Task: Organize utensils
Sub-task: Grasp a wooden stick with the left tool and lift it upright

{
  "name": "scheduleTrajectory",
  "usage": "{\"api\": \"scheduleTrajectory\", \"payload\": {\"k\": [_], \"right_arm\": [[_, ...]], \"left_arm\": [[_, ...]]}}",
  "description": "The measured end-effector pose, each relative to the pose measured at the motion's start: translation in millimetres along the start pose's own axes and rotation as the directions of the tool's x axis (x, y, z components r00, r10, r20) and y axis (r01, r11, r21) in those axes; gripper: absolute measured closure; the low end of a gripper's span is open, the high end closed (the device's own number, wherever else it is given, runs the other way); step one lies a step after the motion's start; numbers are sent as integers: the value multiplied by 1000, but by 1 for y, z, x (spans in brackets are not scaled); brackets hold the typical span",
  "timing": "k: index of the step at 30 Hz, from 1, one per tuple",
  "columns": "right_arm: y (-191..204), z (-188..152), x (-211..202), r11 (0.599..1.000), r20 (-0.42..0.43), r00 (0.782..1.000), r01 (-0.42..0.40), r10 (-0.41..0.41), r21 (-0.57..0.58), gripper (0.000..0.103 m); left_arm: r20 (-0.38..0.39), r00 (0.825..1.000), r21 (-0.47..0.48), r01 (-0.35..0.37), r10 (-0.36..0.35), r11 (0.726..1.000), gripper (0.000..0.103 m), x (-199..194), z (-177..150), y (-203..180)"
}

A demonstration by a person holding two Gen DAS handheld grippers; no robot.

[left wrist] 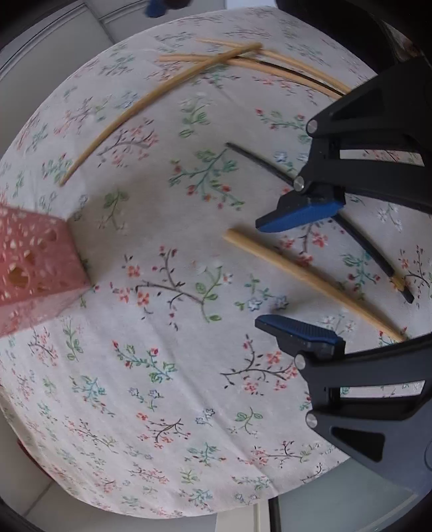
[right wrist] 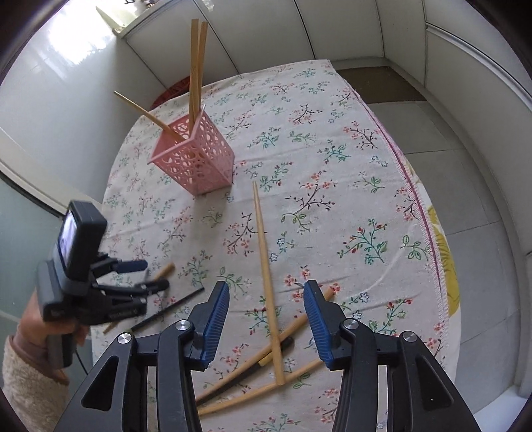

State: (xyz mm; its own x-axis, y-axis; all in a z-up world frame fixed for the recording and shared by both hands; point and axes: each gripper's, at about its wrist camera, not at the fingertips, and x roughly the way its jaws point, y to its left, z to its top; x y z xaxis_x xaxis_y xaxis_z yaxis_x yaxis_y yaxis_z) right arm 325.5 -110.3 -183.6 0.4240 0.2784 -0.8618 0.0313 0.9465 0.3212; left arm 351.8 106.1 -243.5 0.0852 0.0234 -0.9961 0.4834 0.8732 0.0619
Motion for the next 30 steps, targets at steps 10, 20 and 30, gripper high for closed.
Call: {"api": "scheduleTrajectory", "payload": {"k": [10,20,30], "right_arm": [[13,19,23,997,-27,997,69,-70,-40,54],[47,46,71,943,19,972,232,-235,-240,54],[50,67,122,973,-108,976,172,-189,-153,56]], "left_arm": [[60,995,-97,83,-77,992,92,1,-14,11],[263,954,-267,216,-145,939,95,-44,-76,23],[405,904,-280,265,-137,923,95,-93,-85,28]]}}
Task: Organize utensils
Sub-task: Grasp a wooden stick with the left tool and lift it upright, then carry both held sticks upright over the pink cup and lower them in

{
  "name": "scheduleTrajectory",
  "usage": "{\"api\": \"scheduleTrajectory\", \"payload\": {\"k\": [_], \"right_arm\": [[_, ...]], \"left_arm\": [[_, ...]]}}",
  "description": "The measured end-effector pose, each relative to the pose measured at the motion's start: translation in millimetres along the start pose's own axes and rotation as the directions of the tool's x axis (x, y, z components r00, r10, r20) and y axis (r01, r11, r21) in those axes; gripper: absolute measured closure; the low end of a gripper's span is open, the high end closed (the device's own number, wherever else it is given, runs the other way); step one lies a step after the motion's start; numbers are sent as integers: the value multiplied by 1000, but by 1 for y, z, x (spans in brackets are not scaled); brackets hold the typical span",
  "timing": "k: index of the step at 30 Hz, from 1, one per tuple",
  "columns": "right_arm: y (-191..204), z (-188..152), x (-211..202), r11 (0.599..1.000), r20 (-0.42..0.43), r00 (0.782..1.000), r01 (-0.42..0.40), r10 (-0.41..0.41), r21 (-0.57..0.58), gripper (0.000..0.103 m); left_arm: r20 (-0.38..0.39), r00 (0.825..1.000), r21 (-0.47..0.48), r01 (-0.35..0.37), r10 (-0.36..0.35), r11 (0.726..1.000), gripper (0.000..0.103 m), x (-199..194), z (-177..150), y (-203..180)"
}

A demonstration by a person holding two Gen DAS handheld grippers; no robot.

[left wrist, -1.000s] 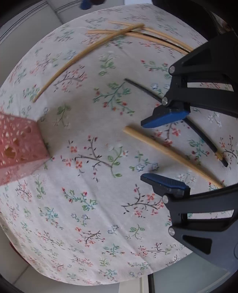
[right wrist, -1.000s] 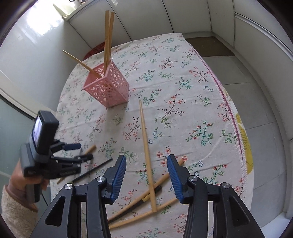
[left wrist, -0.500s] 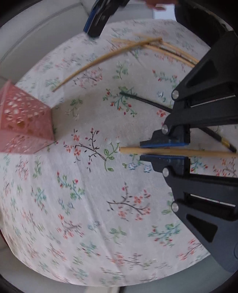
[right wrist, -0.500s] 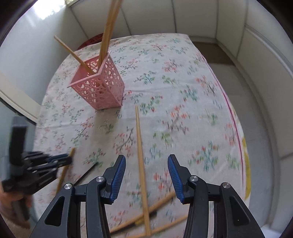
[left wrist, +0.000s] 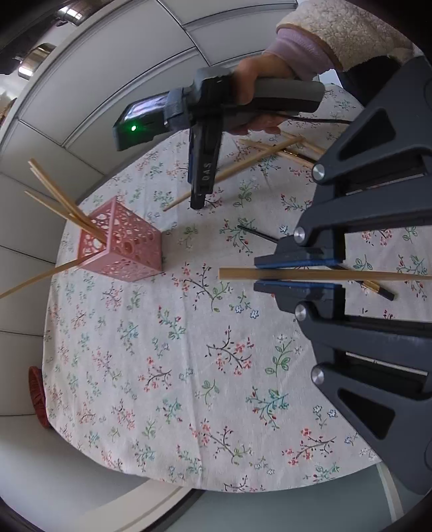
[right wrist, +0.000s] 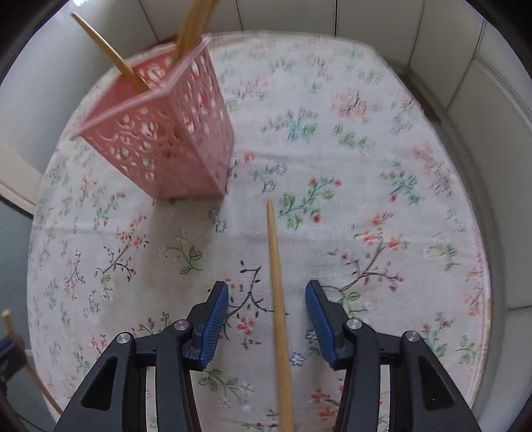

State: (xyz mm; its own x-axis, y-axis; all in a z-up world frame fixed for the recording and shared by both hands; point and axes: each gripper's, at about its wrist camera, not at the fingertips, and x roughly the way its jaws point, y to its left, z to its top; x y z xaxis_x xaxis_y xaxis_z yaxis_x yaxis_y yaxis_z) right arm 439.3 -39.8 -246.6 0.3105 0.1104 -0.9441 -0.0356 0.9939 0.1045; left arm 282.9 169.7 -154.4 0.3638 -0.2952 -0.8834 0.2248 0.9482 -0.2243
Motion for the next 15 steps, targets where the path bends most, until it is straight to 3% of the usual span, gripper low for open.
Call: {"api": "scheduleTrajectory", "payload": {"k": [1,2,3,8,15], "right_arm": [[-1,3,1,1000,-8,1000,3,-3,0,60],[-2,5,2,999,-13,999,33,-33,-1,82],[-5,7,3,999,-18,999,33,-33,7,96],[-23,-4,-3,998,-1,1000,-18,18,61,97],[-33,-33,-75,996,199,977,-79,70,38,97]], "left_arm": [[11,1000,-8,1,-1,1000,95,-2,1,1],[18,1000,-16,5,-5,1000,95,-3,3,1],[20,1000,-18,8,-7,1000,95,-4,2,0],[39,999,-9,17,-17,1000,95,-12,-2,-6],[135,990,-16,38,-36,999,95,-43,5,-20]]}}
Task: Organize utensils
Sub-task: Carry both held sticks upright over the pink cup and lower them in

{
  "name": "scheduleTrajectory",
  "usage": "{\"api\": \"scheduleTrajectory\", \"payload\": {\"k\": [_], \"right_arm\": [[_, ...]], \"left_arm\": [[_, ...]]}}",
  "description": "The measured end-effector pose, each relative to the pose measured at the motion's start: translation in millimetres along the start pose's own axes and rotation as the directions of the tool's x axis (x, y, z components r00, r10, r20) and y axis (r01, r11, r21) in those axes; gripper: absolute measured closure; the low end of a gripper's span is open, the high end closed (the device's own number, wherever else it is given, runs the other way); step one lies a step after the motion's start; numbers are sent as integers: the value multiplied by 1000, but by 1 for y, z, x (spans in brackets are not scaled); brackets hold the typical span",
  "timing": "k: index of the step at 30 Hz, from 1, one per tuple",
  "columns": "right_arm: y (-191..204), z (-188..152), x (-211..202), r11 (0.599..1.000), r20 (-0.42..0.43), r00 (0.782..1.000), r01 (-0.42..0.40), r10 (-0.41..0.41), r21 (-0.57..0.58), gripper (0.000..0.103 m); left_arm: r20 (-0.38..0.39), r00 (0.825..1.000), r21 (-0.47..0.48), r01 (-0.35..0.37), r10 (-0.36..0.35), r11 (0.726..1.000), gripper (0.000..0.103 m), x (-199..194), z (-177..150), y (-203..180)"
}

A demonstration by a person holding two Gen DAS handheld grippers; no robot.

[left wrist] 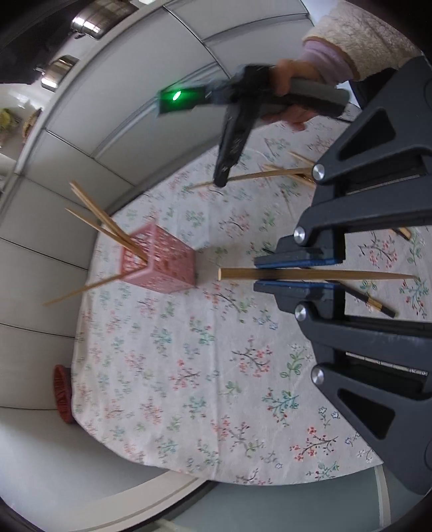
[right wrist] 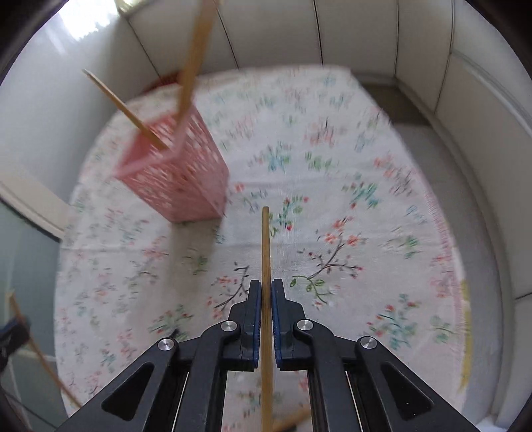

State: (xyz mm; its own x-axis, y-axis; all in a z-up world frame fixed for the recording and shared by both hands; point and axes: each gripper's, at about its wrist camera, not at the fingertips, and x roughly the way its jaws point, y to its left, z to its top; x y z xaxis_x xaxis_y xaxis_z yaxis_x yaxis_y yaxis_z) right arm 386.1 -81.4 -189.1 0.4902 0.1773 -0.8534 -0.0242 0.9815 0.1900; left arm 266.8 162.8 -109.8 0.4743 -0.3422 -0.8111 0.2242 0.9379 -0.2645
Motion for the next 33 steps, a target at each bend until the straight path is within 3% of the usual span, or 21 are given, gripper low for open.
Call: {"api": "scheduleTrajectory", "payload": {"k": [13,23,33], "right_arm": [[9,-16,-136,999,247,968,-48,50,-12,97],[13,34,-208,996,358,929,-90,91,-17,97],[25,91,-224,994,412,906,-105,103,-17,97]], "left_arm": [[159,987,43,20,-27,999,95,-55,16,-49],[240,970,69,8,-24,998,95,-79,65,-73],[317,948,88,-15,-14,996,95,-89,120,-87]]}}
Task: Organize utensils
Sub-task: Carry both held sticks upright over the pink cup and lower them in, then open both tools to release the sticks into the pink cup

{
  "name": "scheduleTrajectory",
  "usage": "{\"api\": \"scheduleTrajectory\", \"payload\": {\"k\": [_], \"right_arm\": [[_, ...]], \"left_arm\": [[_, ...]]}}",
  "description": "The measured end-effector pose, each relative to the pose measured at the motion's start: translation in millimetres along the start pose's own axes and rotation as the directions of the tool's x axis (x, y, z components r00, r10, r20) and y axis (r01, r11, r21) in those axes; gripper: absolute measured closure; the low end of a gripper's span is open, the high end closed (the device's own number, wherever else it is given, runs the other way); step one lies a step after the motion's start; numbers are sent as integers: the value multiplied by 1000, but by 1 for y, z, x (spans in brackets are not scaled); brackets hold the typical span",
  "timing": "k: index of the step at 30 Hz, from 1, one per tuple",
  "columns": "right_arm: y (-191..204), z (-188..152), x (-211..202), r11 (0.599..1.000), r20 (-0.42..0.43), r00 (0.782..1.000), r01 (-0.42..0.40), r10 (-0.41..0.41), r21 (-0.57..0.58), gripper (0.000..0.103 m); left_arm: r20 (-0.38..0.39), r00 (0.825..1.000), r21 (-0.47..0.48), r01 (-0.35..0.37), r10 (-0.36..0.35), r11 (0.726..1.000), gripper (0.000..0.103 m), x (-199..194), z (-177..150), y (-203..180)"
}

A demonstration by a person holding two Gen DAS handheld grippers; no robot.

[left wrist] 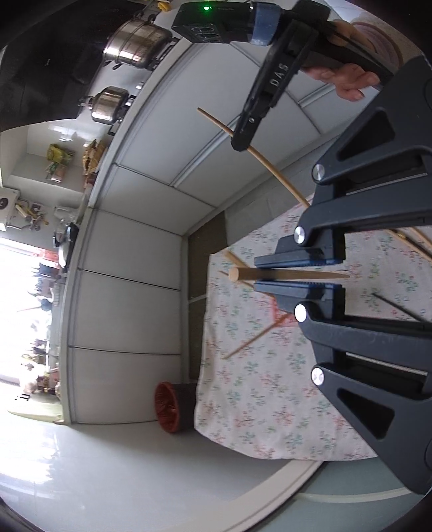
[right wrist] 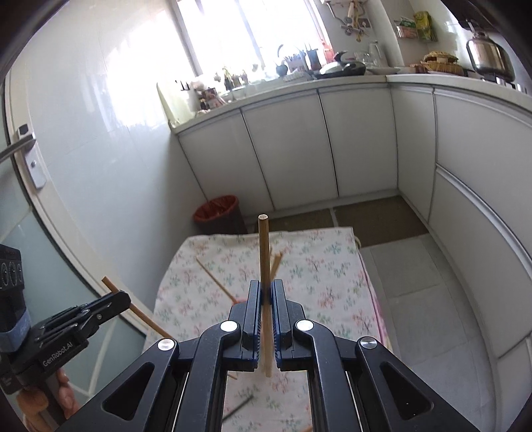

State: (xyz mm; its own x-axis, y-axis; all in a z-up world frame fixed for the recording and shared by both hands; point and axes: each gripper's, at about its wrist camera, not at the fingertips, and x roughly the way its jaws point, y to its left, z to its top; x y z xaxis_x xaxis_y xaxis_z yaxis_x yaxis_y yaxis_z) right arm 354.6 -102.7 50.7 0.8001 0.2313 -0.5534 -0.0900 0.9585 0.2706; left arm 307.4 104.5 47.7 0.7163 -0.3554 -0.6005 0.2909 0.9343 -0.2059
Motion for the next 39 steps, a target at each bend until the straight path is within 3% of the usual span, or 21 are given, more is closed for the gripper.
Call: {"api": "scheduleTrajectory", "payload": {"k": [9,17,22,23,28,32,34,36,39], "right_arm": [[24,28,53,999,42,999,-5,7,-43,97],[35,11,122,996,20,1000,-12,14,-89,97],[39,0,149,993,3,1000,2,-1,-120,97],[40,-1,152,992,4,1000,3,-2,-123,97],[48,-11,178,990,-40,999,-26,21,-136,96],[50,-20,184,991,-65,997,19,-28,-135,85],[48,-19,178,992,-60,997,33,-41,-124,74],[42,-19,165,993,-38,997,60,-64,-103,50],[36,-25,143,990,-16,994,105,-107,-99,41]], "left_arm": [[70,996,-18,-62,63,998,95,35,39,15],[-11,997,-30,-75,75,997,92,88,13,36],[71,992,-33,-98,100,995,90,63,15,41],[88,991,-36,-100,103,994,86,56,15,43],[100,989,-62,-101,107,993,79,46,12,55],[48,989,-75,-138,142,988,77,50,3,62],[33,987,-78,-153,156,985,74,51,-3,63],[22,986,-87,-161,163,983,68,49,-9,63],[5,987,-92,-161,162,983,62,46,-19,59]]}}
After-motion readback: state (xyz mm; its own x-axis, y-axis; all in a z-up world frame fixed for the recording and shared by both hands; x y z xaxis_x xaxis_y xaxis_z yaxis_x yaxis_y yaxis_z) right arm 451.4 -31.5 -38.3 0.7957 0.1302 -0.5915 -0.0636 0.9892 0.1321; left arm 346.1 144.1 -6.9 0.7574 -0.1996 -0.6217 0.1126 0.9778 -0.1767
